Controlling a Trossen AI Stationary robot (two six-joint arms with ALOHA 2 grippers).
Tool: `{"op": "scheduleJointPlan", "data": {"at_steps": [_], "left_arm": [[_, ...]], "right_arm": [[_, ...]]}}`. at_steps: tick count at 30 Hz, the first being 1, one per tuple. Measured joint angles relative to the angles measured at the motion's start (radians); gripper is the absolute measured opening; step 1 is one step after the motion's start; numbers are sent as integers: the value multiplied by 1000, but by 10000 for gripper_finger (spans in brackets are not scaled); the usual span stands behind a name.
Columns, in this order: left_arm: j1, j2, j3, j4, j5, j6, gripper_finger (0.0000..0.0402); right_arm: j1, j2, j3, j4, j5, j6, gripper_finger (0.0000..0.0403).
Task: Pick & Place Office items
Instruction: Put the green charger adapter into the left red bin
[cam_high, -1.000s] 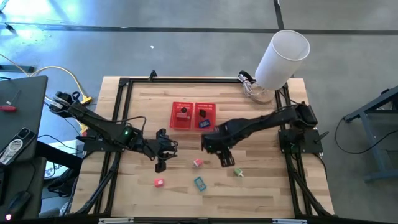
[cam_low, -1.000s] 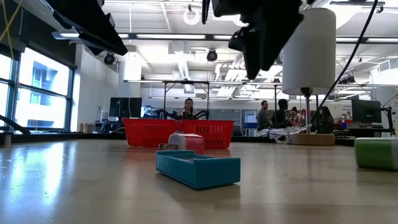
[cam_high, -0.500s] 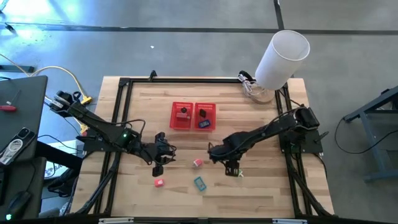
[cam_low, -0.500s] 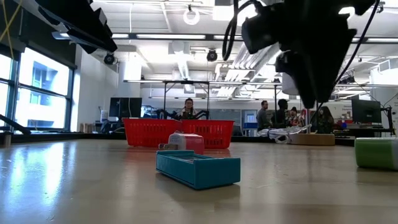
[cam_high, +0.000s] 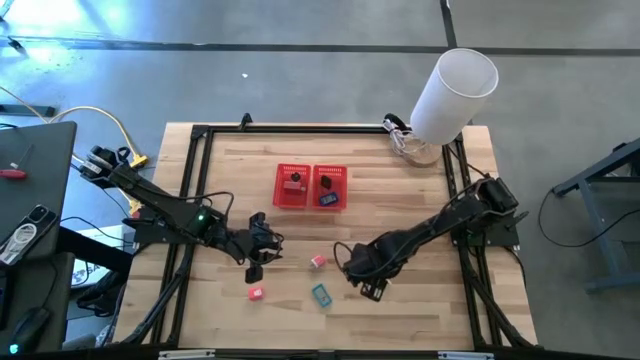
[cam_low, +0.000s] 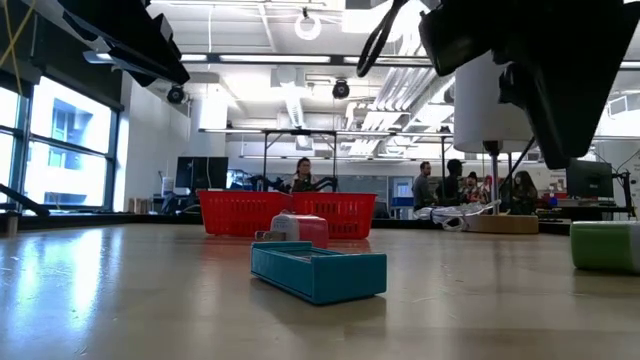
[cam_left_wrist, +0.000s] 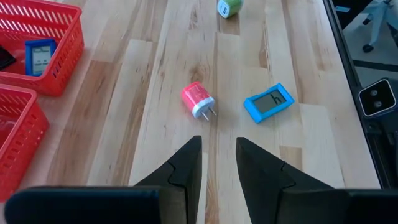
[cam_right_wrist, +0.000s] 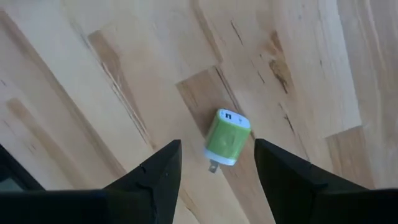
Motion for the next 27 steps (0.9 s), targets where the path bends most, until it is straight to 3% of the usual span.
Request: {"op": "scheduleJointPlan", "data": {"at_steps": [10,15,22,27], "left_arm": [[0,0,0,1,0,-3,93],[0,0,0,1,0,-13,93],[11,0,0,5,0,-8,93],[35,0,0,35,-2,-6,93]], "right_arm": [[30,-50,-176,235,-56,146,190],[17,-95,-256,260,-69,200,190],[7,-118,-292,272,-59,182,190],[-29,-115,-306,333,-149,100,190]]}}
